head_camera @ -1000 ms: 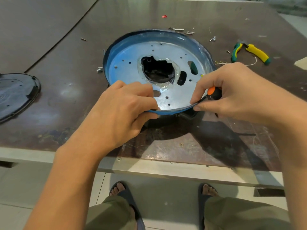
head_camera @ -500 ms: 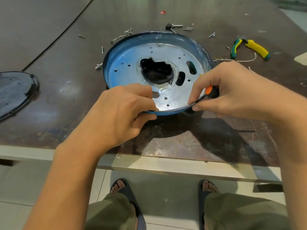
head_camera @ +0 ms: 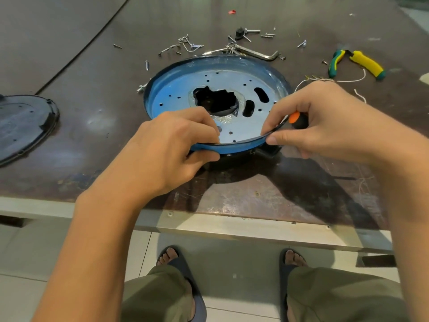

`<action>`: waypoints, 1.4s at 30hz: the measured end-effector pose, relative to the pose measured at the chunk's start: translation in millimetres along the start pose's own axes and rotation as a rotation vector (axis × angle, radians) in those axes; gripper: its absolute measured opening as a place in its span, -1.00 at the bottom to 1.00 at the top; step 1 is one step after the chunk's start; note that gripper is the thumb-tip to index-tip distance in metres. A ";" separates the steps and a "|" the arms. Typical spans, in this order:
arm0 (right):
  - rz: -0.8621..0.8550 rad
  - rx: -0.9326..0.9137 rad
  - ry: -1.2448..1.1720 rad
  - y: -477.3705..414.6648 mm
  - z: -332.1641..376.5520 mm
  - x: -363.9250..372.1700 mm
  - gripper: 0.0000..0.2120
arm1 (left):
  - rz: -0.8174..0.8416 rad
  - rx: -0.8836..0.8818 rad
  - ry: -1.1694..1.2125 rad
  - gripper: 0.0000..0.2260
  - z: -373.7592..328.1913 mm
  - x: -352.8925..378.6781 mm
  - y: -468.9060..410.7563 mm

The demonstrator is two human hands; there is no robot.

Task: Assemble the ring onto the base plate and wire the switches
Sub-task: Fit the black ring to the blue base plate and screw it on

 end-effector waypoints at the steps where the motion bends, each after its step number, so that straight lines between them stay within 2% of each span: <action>1: 0.000 0.005 -0.004 0.2 -0.1 -0.3 -0.87 | 0.002 -0.002 0.004 -0.82 0.2 0.6 -0.1; 6: 0.005 0.025 0.005 1.0 -3.4 -1.1 -0.87 | 0.015 -0.014 0.021 -0.89 -0.6 5.4 -2.3; 20: 0.015 0.087 0.012 1.8 4.7 1.0 -0.77 | 0.029 -0.086 0.004 -0.86 -5.2 2.2 -2.5; 26: -0.015 0.091 0.178 4.1 18.6 -2.3 -0.51 | 0.000 -0.123 -0.001 -0.77 -7.2 -1.7 -0.2; 31: -0.011 0.093 0.275 -4.1 32.9 10.1 -0.59 | 0.047 -0.127 -0.002 -0.81 -3.9 -2.1 -0.7; 37: 0.101 -0.007 0.345 -7.2 43.1 30.0 -0.70 | 0.081 -0.090 -0.044 -0.84 -2.9 -2.4 -1.0; 42: 0.128 -0.029 0.312 -6.8 41.4 32.1 -0.77 | 0.101 -0.057 -0.112 -0.87 -3.4 -2.5 -1.5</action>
Point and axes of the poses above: each hand's wrist, its own y-axis away from the middle knuckle, its own x-axis out of the palm, z = x × y, the point moved 2 cm from there along -y, towards the middle knuckle, and after that the axes turned 5 degrees about -y, right-handed, at the moved point
